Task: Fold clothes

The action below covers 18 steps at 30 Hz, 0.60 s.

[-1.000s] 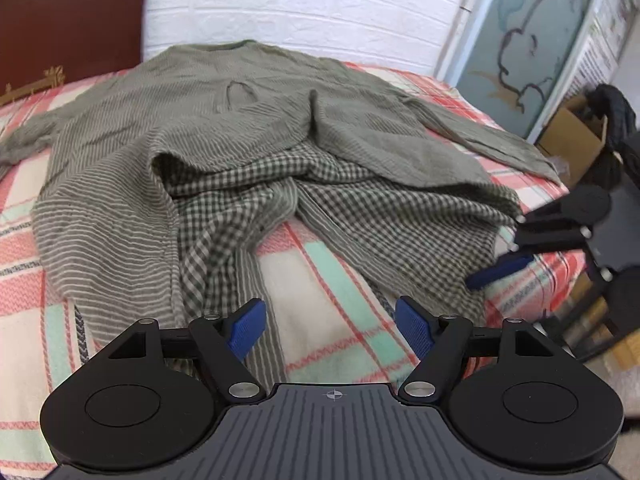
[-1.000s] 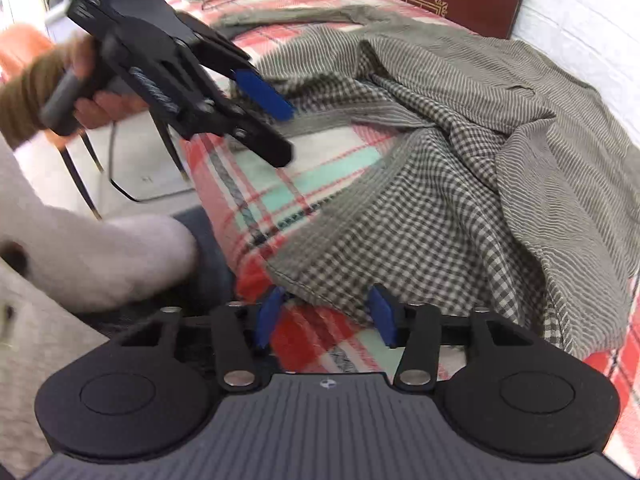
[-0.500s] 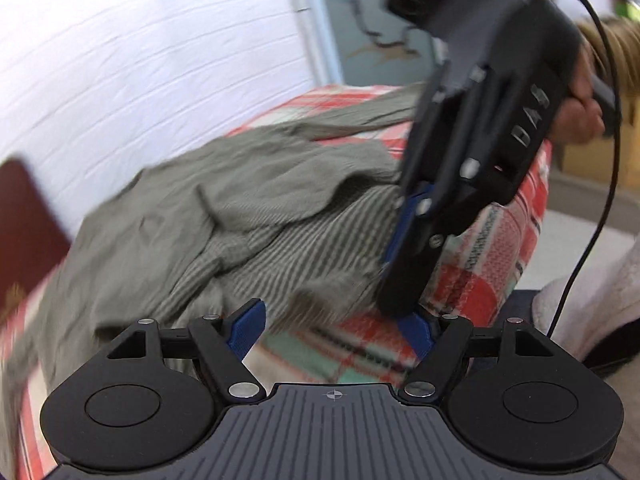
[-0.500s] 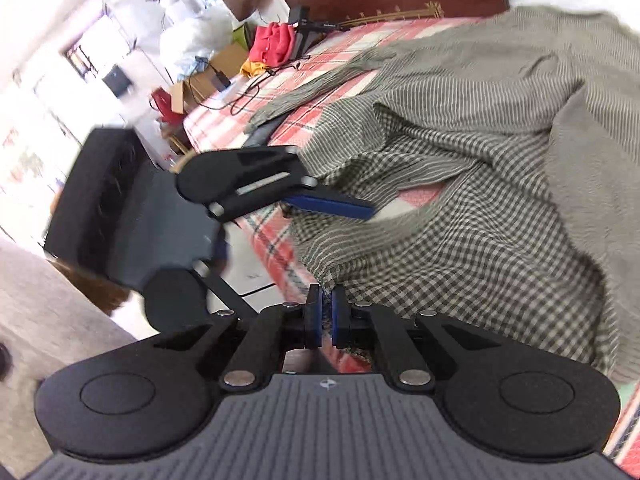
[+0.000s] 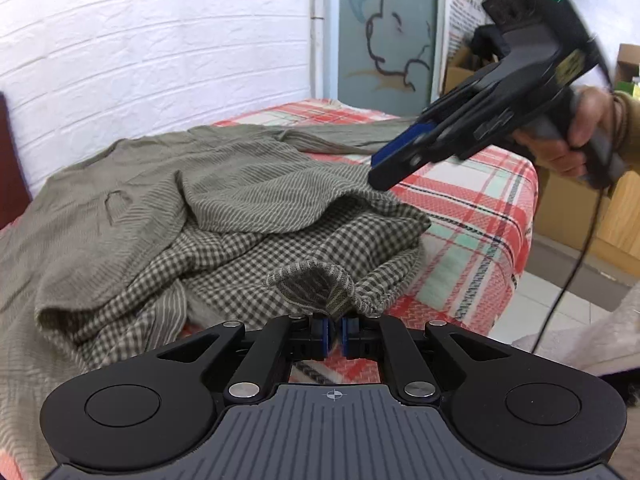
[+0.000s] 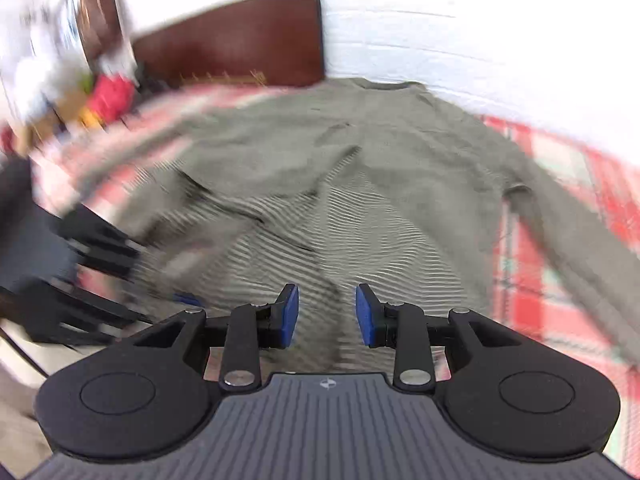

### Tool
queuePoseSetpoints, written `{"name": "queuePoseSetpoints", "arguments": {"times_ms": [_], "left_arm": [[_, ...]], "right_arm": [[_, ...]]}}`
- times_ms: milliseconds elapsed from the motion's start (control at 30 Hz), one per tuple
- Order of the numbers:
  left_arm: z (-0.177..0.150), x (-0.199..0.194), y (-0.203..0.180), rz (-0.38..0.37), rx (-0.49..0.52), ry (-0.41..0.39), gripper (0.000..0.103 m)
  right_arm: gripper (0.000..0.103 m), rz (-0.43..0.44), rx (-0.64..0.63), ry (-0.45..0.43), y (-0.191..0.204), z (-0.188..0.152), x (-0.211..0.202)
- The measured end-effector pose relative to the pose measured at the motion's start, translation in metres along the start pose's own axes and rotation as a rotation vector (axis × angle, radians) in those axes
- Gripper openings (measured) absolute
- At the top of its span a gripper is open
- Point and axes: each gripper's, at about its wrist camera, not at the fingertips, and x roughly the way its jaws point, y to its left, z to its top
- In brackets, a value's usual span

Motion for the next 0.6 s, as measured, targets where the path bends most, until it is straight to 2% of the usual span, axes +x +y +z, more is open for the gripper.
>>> {"name": "queuePoseSetpoints", "arguments": {"times_ms": [167,200,233,433,600], "left_arm": [[-0.005,-0.006,0.002,-0.013,-0.036,0.001,0.001],[-0.006,-0.007,0.003,-0.017,-0.043,0.002,0.001],[-0.007,-0.008,0.004,-0.020,-0.051,0.003,0.001],[-0.013,-0.011,0.008,-0.047,-0.095,0.011,0.001],[-0.019,-0.002,0.009,-0.061,-0.107,0.060,0.003]], "right_arm": [[0.032,-0.067,-0.044,0.083,0.003,-0.001,0.032],[0.013,-0.074,-0.032,0.102,0.000,-0.002,0.035],[0.003,-0.078,-0.014,0.118,-0.003,-0.003,0.036],[0.003,-0.088,0.170,0.055,-0.025,-0.013,-0.022],[0.003,-0.121,0.221,0.106,-0.029,-0.035,-0.028]]}}
